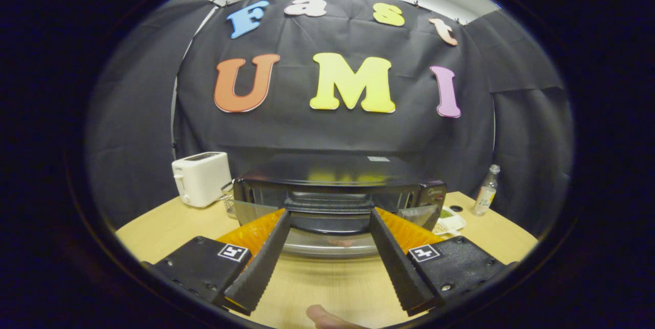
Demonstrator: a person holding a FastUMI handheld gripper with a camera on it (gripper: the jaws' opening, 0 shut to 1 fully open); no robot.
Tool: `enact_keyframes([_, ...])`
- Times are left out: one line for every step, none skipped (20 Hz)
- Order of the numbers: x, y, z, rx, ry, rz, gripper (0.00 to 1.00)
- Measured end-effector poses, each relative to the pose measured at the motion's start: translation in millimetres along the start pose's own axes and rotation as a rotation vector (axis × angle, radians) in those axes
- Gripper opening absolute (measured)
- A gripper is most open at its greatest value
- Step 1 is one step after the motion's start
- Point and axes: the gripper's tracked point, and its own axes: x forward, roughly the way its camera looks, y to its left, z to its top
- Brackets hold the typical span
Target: Open the toaster oven, put the food inside, and close the toaster oven door.
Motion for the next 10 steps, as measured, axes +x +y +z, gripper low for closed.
enact_keyframes([3, -1, 8, 0.017, 0.000, 0.005, 0.99])
enact_keyframes([2, -5, 15, 0.033, 0.003, 0.001, 0.99])
enact_keyframes([-1, -10, 23, 0.047, 0.002, -0.006, 0.99])
enact_keyframes([-5, -12, 32, 0.060, -0.014, -0.006, 0.99])
enact_keyframes([-12, -14, 42, 0.064, -0.028, -0.003, 0.99])
enact_keyframes([-22, -16, 49, 0.059, -0.044, 0.006, 0.99])
enact_keyframes([-33, -17, 58, 0.050, -0.053, 0.009, 0.99])
enact_keyframes([-47, -21, 63, 0.041, -0.056, 0.006, 0.99])
enact_keyframes([-61, -24, 72, 0.036, -0.066, 0.010, 0.99])
enact_keyframes([-76, -26, 82, 0.034, -0.080, 0.012, 0.99])
